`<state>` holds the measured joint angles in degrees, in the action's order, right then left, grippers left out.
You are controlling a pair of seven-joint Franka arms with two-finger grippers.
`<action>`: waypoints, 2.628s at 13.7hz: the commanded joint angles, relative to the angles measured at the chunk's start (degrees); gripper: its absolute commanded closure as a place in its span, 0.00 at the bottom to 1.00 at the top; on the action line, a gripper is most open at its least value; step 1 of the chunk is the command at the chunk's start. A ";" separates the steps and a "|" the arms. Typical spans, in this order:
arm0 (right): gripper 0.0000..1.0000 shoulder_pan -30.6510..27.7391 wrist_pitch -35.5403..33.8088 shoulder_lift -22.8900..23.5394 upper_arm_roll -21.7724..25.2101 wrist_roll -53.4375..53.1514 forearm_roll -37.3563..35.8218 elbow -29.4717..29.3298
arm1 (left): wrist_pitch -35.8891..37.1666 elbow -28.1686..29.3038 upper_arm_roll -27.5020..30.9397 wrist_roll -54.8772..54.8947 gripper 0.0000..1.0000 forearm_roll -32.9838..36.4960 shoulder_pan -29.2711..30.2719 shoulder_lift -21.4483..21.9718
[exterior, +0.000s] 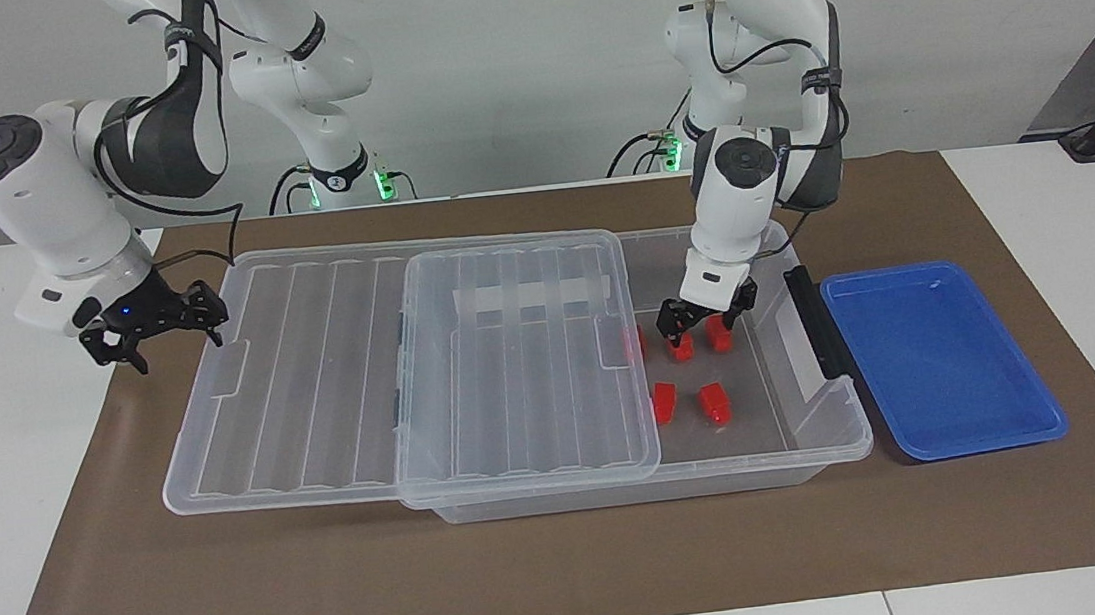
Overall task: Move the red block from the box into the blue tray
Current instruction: 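Reach the left gripper into the box toward a red block, then grasp a red block with the left gripper and lift it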
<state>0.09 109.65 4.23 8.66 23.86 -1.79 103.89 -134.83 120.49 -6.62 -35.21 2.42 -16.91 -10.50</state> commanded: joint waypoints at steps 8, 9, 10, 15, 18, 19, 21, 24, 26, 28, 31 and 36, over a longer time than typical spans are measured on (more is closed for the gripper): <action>0.00 -4.13 -6.54 -6.43 -10.94 -31.58 0.04 -2.27 | -3.59 5.28 0.82 -4.61 0.08 1.27 -4.01 1.27; 0.00 -4.13 -8.82 -6.25 -11.20 -32.47 0.12 -4.90 | -3.85 5.28 0.82 -4.61 0.13 1.27 -4.00 1.18; 0.00 -4.13 -10.67 -6.08 -11.38 -33.26 0.12 -7.02 | -3.86 5.28 0.82 -4.61 0.18 1.27 -4.00 1.09; 0.00 -4.31 -19.20 -4.76 -12.09 -34.50 -0.14 -15.37 | -4.73 5.37 0.82 -4.52 0.44 1.27 -3.92 0.39; 0.00 -4.04 -19.47 -4.76 -12.00 -34.50 -0.14 -14.86 | -6.40 5.28 0.82 -4.61 0.44 1.27 -3.92 -0.66; 0.00 -4.04 -19.47 -4.67 -12.00 -34.50 -0.49 -14.86 | -6.75 5.19 0.91 -4.61 0.44 1.27 -3.92 -1.19; 0.00 -4.04 -18.95 -4.58 -12.00 -34.50 -0.49 -14.69 | -7.64 5.19 0.91 -4.69 0.53 1.36 -4.00 -1.28; 0.00 -3.95 -18.86 -5.37 -12.00 -33.89 -0.31 -12.58 | -7.29 4.84 0.91 -4.61 0.80 1.36 -3.83 -1.28; 0.00 -3.78 -18.95 -5.55 -12.00 -33.71 -0.14 -11.96 | -7.02 4.66 0.91 -4.43 0.89 1.36 -3.65 -1.28; 0.00 -3.69 -18.86 -5.81 -12.00 -33.71 -0.05 -11.78 | -4.67 3.18 1.17 -4.26 0.90 1.44 -3.30 -1.11; 0.00 -3.60 -18.86 -5.72 -11.91 -33.53 -0.05 -11.70 | 8.32 -5.94 1.35 -3.64 0.90 1.53 -2.16 -0.40; 0.00 -3.51 -19.38 -5.81 -11.91 -31.96 0.04 -11.52 | 21.87 -15.53 1.61 -3.99 0.89 1.27 -1.98 0.73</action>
<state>-2.66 90.85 -0.94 -2.49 -9.44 -1.82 91.59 -117.89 108.08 -5.01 -38.50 2.67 -19.25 -10.32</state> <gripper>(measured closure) 0.000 0.656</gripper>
